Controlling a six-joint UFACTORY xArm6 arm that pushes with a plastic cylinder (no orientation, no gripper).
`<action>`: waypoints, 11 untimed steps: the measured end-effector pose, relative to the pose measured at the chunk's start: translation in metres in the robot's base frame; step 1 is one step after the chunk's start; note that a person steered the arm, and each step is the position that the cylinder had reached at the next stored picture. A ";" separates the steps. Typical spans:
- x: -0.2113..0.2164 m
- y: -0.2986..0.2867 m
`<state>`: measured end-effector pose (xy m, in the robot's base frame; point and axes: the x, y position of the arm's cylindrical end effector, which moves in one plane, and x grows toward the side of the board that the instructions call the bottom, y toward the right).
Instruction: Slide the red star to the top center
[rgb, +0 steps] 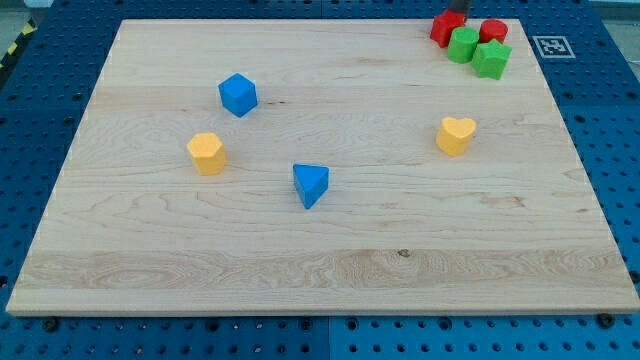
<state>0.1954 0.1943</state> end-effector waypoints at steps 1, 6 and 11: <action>0.022 -0.016; -0.003 0.087; 0.025 0.052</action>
<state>0.2207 0.2461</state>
